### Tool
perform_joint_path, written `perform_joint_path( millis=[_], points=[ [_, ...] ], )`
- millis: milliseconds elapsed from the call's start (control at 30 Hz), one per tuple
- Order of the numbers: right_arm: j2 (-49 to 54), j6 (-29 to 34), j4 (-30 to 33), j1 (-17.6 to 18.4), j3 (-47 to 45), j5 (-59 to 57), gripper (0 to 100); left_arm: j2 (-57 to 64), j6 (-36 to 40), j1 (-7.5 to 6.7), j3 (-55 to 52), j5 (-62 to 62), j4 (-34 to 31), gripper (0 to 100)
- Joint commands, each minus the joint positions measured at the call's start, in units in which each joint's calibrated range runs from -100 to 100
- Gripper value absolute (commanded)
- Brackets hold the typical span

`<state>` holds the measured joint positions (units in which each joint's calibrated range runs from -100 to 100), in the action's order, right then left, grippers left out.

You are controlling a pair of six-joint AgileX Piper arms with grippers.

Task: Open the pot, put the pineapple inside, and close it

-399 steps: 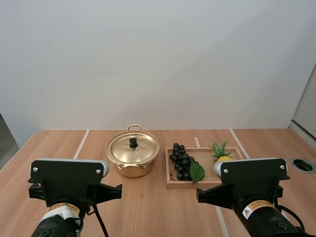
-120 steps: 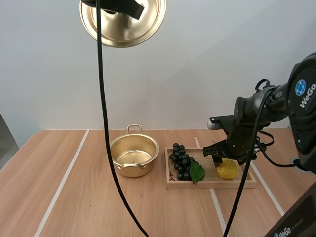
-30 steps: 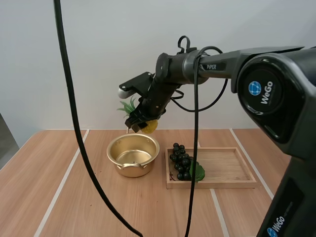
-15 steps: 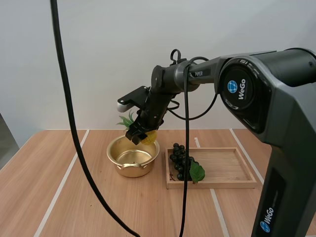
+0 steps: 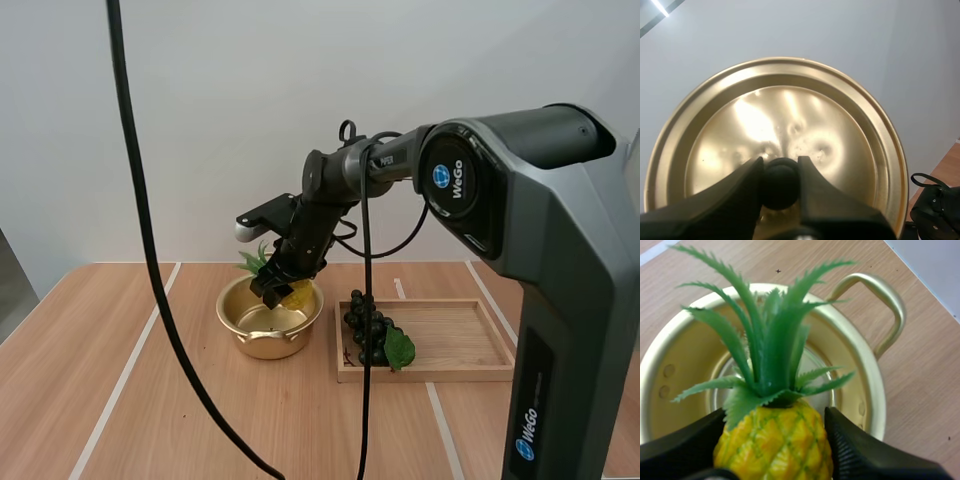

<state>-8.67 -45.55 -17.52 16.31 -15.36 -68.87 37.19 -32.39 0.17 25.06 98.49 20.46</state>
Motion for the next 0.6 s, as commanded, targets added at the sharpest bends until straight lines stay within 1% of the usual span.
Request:
perform_joint_path(
  millis=[0, 333, 567],
  points=[
    [-0.71, -0.72, -0.68, 0.00, -0.53, 0.56, 0, -0.26, 0.36, -0.13, 0.25, -1.14, -0.08, 0],
    [-4.79, -0.72, -1.07, 0.00, -1.12, 2.19, 0, -0.28, 0.36, -0.13, 0.25, -0.93, -0.08, 0],
    [-5.02, -0.72, -1.41, 0.00, -1.12, 2.37, 0, -0.28, 0.36, -0.13, 0.25, 0.81, -0.08, 0]
  ],
)
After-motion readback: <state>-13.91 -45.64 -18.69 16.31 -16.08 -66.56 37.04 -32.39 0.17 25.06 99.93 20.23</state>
